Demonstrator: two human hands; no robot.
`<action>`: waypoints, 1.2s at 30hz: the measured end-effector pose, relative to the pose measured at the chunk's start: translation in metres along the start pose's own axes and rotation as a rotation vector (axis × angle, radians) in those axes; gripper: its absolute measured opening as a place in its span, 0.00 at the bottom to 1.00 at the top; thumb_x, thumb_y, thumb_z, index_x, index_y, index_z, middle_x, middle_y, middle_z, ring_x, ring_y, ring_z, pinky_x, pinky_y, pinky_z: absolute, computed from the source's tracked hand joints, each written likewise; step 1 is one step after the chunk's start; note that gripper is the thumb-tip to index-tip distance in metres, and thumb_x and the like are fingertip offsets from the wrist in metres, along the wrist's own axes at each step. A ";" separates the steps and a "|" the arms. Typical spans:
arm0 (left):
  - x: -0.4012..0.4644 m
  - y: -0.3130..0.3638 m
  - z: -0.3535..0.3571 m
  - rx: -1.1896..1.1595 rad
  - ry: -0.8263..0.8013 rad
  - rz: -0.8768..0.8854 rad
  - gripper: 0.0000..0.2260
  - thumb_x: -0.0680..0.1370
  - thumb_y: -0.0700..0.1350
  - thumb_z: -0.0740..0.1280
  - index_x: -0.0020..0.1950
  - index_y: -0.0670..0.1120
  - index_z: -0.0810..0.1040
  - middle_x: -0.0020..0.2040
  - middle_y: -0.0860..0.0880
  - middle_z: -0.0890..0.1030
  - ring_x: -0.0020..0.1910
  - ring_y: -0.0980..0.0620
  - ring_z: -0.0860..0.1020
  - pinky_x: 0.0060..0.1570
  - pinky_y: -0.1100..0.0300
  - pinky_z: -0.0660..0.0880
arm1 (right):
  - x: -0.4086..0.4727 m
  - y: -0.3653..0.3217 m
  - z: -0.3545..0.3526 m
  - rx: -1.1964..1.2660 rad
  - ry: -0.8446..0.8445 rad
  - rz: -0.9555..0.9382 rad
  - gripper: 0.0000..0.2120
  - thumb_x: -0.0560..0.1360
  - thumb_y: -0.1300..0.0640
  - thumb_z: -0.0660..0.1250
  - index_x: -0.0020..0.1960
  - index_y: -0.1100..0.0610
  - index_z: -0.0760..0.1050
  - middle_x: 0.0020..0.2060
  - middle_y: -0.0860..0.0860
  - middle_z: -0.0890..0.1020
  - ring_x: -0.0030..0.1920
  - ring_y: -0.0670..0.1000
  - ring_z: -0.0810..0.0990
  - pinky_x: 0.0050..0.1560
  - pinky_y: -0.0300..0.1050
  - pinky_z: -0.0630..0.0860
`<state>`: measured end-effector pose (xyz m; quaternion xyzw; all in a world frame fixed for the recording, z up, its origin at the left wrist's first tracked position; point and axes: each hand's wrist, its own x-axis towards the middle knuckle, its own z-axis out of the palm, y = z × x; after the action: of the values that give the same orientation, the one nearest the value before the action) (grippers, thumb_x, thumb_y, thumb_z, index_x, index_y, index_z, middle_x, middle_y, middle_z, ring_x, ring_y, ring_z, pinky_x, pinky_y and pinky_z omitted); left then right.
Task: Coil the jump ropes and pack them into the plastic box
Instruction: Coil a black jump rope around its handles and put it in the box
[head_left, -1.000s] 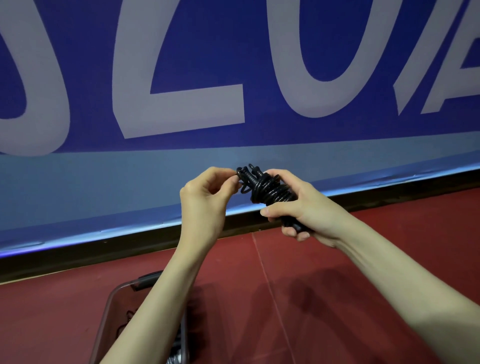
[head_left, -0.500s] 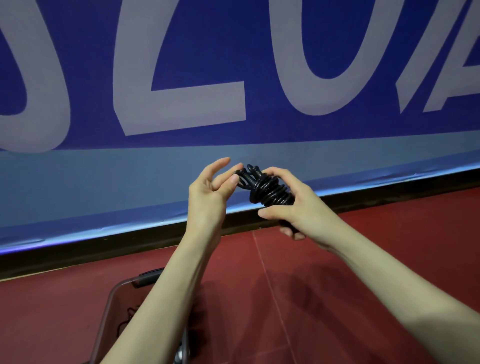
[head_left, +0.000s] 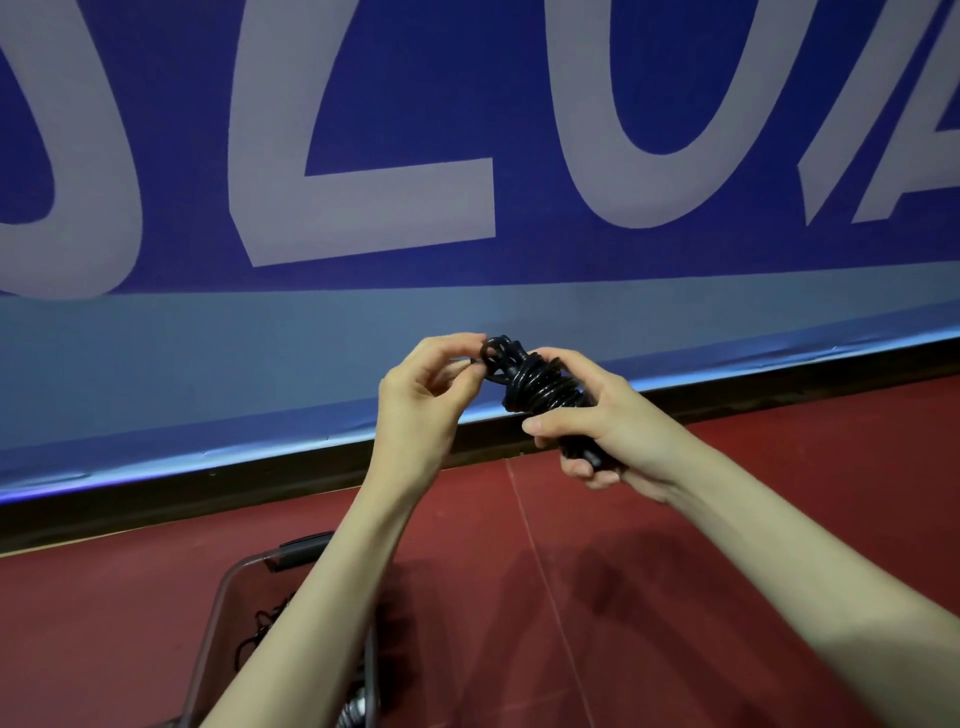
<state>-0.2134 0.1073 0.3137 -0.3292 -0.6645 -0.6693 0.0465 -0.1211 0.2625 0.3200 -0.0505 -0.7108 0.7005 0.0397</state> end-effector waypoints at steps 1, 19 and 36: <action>0.000 -0.001 -0.001 0.037 -0.014 0.013 0.08 0.77 0.32 0.66 0.50 0.43 0.80 0.51 0.48 0.83 0.49 0.53 0.83 0.53 0.62 0.76 | 0.001 0.001 0.000 -0.010 0.005 0.000 0.26 0.72 0.65 0.71 0.61 0.40 0.73 0.38 0.58 0.79 0.23 0.50 0.66 0.23 0.34 0.59; -0.007 -0.016 -0.053 -0.398 0.222 -0.698 0.13 0.82 0.38 0.59 0.37 0.40 0.72 0.34 0.45 0.79 0.34 0.54 0.80 0.32 0.69 0.78 | 0.036 0.046 0.016 -0.376 -0.140 0.013 0.17 0.70 0.59 0.76 0.55 0.57 0.73 0.31 0.54 0.76 0.25 0.50 0.72 0.30 0.43 0.63; -0.135 -0.101 -0.239 0.255 -0.190 -0.784 0.16 0.78 0.44 0.68 0.65 0.55 0.76 0.60 0.54 0.81 0.58 0.57 0.79 0.58 0.63 0.75 | 0.079 0.157 0.215 -0.757 -0.433 0.007 0.21 0.74 0.61 0.70 0.65 0.55 0.69 0.49 0.49 0.76 0.42 0.49 0.77 0.38 0.39 0.71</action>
<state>-0.2492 -0.1522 0.1829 -0.1032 -0.8183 -0.5154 -0.2325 -0.2243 0.0616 0.1590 0.0841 -0.9092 0.3851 -0.1339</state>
